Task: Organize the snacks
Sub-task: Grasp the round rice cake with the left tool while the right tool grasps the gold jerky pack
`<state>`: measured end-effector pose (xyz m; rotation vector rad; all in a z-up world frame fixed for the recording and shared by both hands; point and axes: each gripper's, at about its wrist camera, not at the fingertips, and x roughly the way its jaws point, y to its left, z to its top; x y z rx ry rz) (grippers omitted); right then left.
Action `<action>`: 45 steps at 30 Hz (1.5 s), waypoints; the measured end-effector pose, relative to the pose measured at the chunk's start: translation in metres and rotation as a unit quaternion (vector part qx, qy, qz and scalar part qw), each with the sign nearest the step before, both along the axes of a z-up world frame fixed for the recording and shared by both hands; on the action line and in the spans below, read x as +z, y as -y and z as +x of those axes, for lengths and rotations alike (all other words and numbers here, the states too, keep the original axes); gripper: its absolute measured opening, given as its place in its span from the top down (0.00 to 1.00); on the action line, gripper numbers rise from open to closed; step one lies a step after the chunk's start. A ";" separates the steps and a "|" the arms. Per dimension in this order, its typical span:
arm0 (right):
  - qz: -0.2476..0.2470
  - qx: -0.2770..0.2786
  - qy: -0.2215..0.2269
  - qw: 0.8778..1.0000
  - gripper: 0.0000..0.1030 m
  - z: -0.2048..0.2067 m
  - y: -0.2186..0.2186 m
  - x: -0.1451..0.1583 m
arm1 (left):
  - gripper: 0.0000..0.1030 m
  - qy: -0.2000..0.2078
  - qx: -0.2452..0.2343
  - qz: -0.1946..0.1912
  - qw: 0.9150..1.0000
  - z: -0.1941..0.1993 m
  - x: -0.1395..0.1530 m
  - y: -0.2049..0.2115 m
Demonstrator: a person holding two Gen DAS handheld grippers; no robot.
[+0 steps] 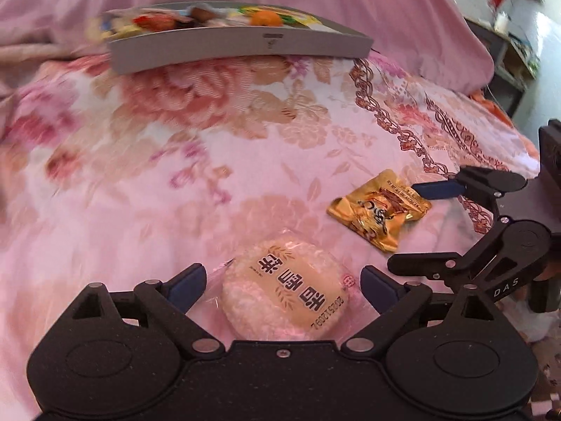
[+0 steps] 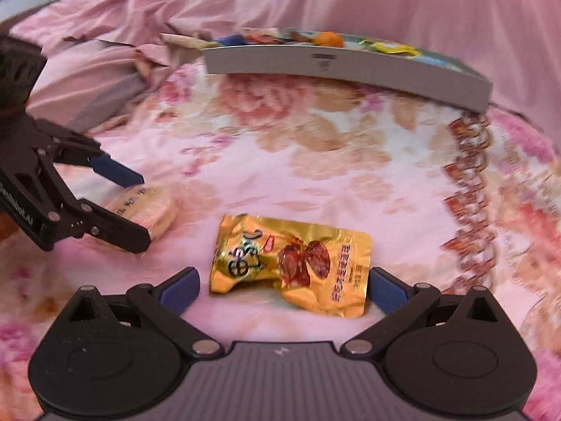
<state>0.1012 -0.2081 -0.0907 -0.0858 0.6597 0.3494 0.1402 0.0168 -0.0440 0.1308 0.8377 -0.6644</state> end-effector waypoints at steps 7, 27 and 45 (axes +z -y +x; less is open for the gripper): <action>0.005 0.022 0.007 1.000 0.00 -0.020 -0.005 0.008 | 0.03 0.008 0.007 0.000 1.000 -0.012 0.004 -0.007; 0.062 0.181 -0.094 0.977 0.00 0.052 0.011 0.017 | 0.01 0.014 -0.028 -0.006 0.999 -0.014 -0.006 -0.005; 0.052 0.102 -0.056 0.992 0.09 0.016 -0.004 0.015 | 0.01 0.025 -0.058 0.014 0.998 -0.021 -0.009 -0.001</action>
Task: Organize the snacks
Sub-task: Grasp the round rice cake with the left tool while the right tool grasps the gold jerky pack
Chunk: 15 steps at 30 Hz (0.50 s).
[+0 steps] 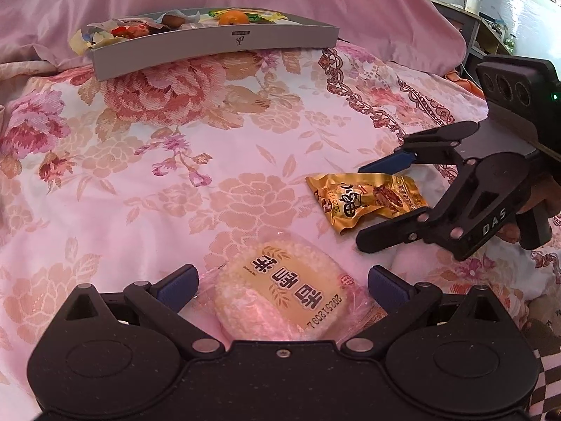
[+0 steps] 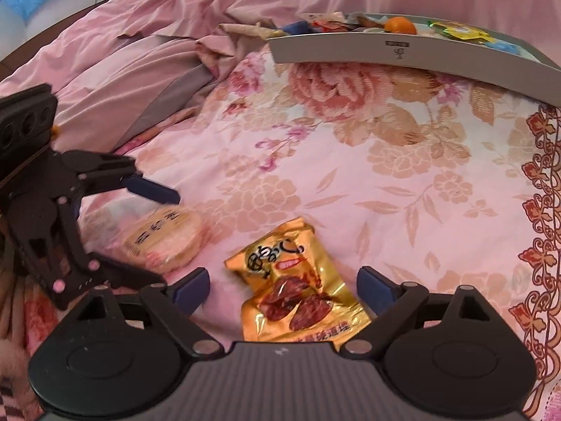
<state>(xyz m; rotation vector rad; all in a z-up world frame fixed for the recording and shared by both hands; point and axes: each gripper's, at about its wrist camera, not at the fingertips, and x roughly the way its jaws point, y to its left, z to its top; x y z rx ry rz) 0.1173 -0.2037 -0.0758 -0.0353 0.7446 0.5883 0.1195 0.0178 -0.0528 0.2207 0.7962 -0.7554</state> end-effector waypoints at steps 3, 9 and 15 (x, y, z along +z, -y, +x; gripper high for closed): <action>-0.026 0.008 0.016 1.000 0.09 -0.002 -0.007 -0.001 | 0.03 -0.001 -0.008 0.001 1.000 -0.001 -0.001 0.001; -0.038 -0.009 0.034 0.999 0.21 -0.010 -0.013 -0.004 | 0.13 0.006 -0.018 0.005 1.000 -0.006 -0.002 0.004; -0.024 -0.060 0.043 0.997 0.38 -0.016 -0.007 -0.005 | 0.19 0.010 -0.016 -0.001 1.000 -0.007 -0.002 0.005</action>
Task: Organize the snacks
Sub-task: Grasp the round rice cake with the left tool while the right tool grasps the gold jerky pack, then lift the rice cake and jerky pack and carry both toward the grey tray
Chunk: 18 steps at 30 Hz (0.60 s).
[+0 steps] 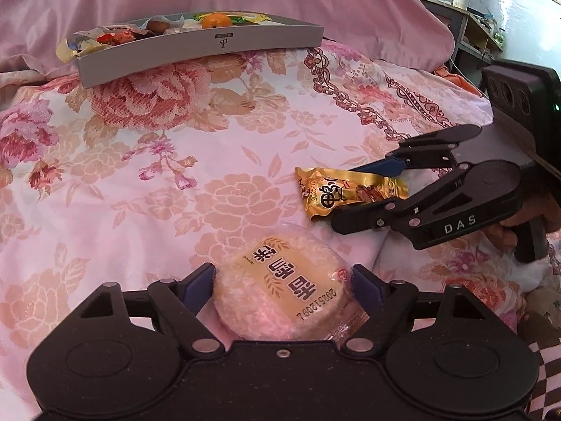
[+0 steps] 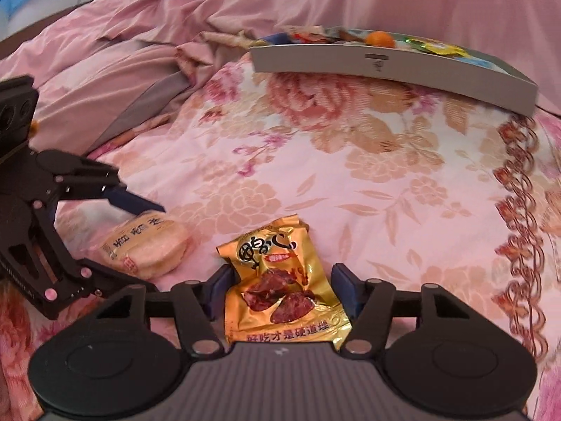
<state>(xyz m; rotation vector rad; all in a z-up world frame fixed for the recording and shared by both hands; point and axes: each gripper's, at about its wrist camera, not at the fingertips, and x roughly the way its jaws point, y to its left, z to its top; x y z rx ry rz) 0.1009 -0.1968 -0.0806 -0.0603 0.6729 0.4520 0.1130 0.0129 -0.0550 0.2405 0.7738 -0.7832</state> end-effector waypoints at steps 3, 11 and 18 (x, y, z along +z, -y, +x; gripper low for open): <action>-0.002 -0.015 0.007 1.000 0.38 -0.004 -0.001 -0.001 | 0.20 0.004 0.003 -0.001 1.000 -0.001 0.000 0.001; -0.008 -0.044 0.018 0.999 0.39 -0.010 -0.009 -0.003 | 0.21 -0.003 0.024 -0.015 1.000 0.003 -0.001 0.001; -0.017 -0.080 0.045 0.996 0.47 -0.022 -0.013 -0.002 | 0.22 0.003 0.033 -0.019 0.999 0.003 -0.001 0.003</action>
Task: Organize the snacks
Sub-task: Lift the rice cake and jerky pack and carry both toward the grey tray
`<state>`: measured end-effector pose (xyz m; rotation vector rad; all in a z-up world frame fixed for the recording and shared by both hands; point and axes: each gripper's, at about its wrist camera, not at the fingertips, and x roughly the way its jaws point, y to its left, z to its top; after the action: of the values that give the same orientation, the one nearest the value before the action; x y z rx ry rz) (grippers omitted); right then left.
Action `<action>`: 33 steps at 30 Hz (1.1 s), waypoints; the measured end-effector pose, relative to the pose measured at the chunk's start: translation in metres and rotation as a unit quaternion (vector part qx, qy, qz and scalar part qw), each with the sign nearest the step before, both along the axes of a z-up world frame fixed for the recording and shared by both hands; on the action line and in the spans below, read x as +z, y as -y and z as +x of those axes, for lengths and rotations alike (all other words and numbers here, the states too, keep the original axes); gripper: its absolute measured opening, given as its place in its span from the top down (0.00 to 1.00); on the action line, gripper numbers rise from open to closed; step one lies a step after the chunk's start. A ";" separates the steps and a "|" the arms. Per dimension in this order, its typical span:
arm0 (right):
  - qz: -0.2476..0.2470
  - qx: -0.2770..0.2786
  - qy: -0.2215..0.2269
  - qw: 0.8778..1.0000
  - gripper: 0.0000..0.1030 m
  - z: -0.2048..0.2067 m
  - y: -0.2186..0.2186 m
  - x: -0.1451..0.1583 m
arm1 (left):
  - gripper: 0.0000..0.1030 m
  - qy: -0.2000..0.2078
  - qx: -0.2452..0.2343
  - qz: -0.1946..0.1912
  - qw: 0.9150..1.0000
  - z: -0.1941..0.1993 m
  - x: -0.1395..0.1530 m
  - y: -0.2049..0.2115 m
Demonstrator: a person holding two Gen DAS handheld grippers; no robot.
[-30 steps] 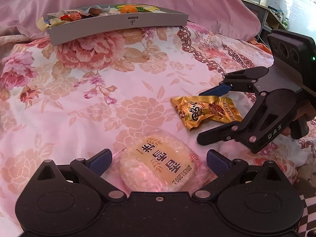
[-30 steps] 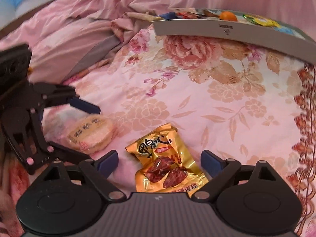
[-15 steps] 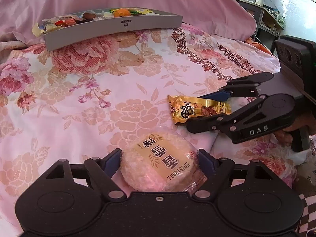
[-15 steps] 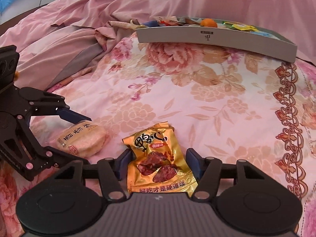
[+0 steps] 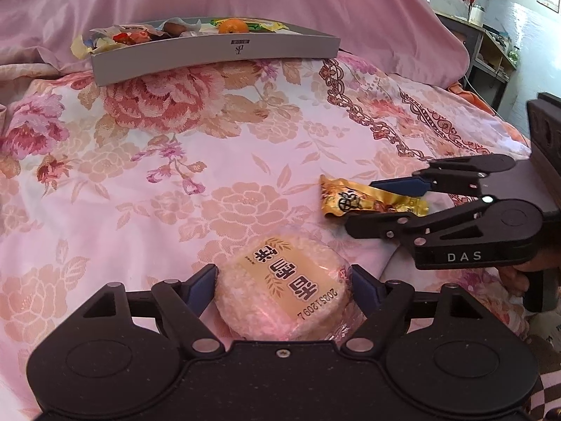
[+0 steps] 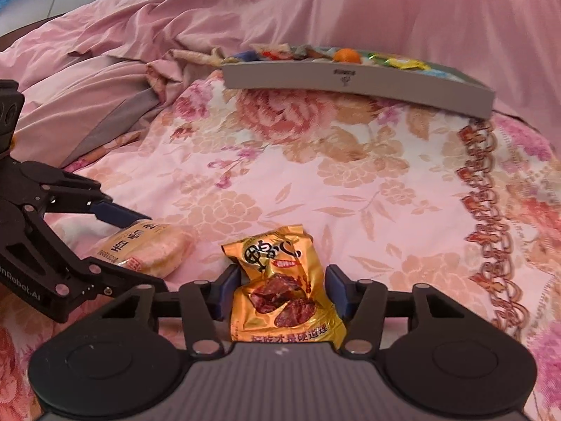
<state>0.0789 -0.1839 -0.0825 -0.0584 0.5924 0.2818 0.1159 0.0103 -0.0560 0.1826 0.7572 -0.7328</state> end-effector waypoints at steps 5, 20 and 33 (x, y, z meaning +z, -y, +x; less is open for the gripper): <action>-0.007 -0.011 0.006 1.000 0.50 -0.005 -0.001 0.000 | 0.23 0.000 0.008 -0.003 1.000 0.001 0.000 0.000; 0.033 -0.011 -0.024 0.999 0.38 0.002 0.006 -0.007 | 0.24 -0.001 0.047 -0.039 0.998 0.005 -0.002 -0.004; -0.001 -0.008 0.011 1.000 0.57 -0.011 -0.007 -0.003 | 0.24 0.017 0.082 -0.079 0.993 0.007 0.005 -0.013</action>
<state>0.0680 -0.1769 -0.0853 -0.0589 0.5710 0.2645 0.1227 0.0229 -0.0511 -0.0117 0.6697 -0.6285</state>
